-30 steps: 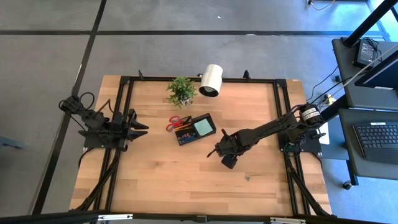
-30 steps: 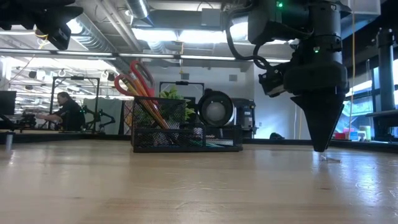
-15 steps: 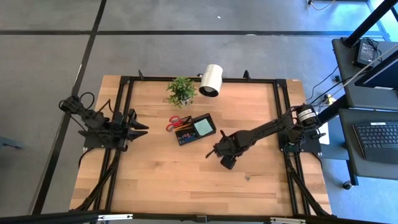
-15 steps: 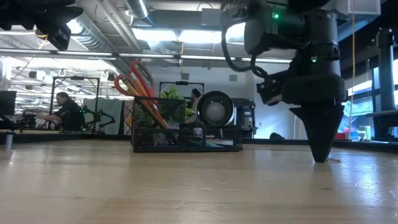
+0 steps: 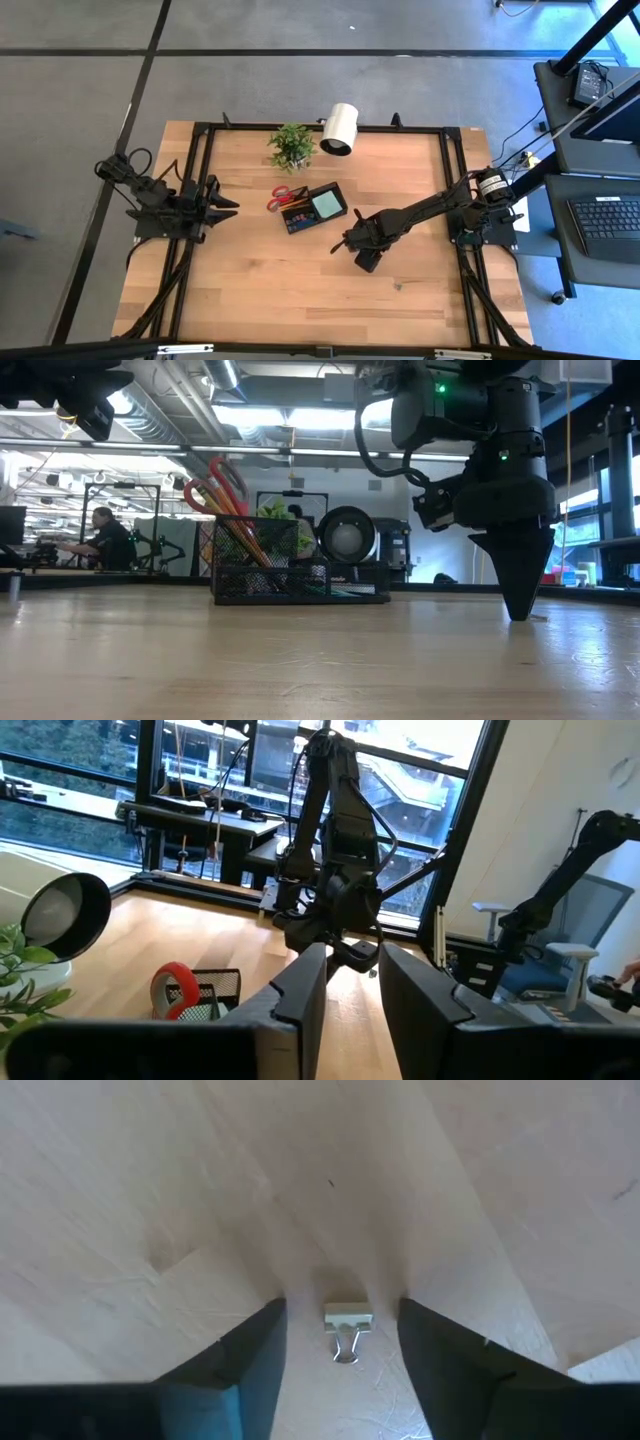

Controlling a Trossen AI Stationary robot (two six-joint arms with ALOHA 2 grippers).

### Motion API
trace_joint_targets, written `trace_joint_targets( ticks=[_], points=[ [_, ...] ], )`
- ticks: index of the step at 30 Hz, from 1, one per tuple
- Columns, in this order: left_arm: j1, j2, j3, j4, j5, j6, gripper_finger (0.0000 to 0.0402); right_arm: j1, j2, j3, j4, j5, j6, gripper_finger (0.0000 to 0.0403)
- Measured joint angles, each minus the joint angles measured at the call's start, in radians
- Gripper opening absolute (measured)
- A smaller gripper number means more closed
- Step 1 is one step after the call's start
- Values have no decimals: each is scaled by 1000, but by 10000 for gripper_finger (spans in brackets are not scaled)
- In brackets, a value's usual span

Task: Pick and place office supplies into organizer
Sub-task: Put the yellow binder clip into the black desk organizer

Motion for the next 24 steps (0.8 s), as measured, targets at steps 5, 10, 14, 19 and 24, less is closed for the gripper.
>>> trace_joint_targets(
  ticks=[5, 10, 14, 19, 24],
  points=[
    [0, 0, 0, 0, 0, 0, 89, 1, 1, -1, -1, 4, 0, 157],
    [0, 0, 0, 0, -1, 0, 89, 1, 1, -1, -1, 11, 0, 126],
    [0, 0, 0, -1, -4, 0, 88, 2, 2, -2, -1, 18, 0, 103],
    [0, 0, 0, -5, -5, 3, 88, 2, 2, -2, -1, 22, 0, 75],
    [0, 0, 0, -9, -5, 3, 88, 2, 2, -2, -1, 25, 3, 60]
  ],
)
